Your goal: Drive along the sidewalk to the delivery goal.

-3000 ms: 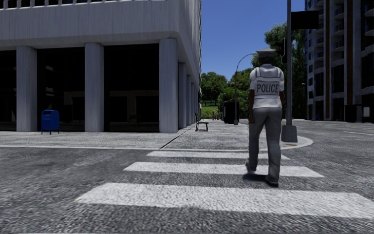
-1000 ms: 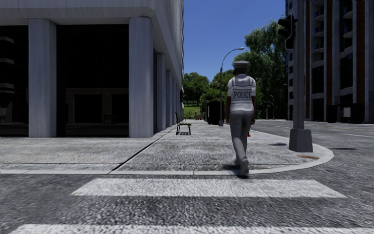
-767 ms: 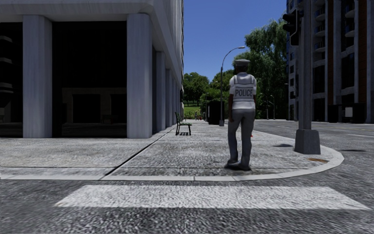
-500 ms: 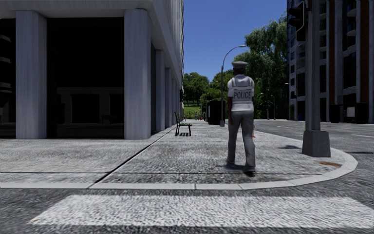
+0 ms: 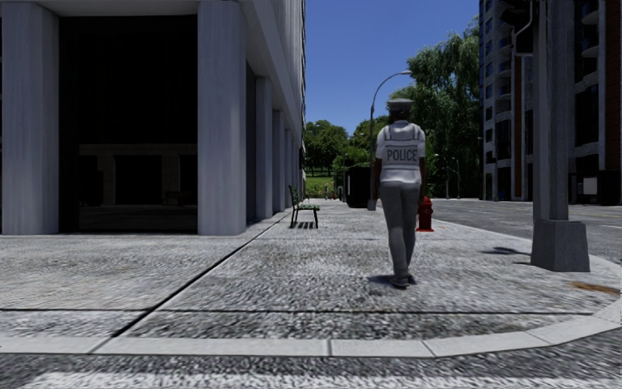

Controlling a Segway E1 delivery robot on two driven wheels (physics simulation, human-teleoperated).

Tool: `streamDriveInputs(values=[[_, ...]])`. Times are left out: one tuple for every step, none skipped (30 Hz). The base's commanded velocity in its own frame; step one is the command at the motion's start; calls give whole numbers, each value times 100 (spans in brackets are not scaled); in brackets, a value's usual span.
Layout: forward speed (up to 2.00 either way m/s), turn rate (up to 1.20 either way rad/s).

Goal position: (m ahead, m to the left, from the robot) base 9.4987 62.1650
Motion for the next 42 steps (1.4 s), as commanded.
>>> streamDriveInputs(values=[[107,11],[109,11],[111,11],[111,11],[112,11],[114,11],[116,11],[116,11],[118,11],[120,11],[120,11],[125,17],[127,19],[127,19],[128,19],[129,19],[130,22],[130,22],[130,27],[130,30],[130,33],[130,33],[130,35],[131,38],[131,42],[131,42],[132,44],[135,49],[137,52],[137,52],[138,53],[139,53],[140,53],[140,53],[140,53],[141,53],[141,53],[142,53],[143,53],[146,53],[146,53],[151,53]])
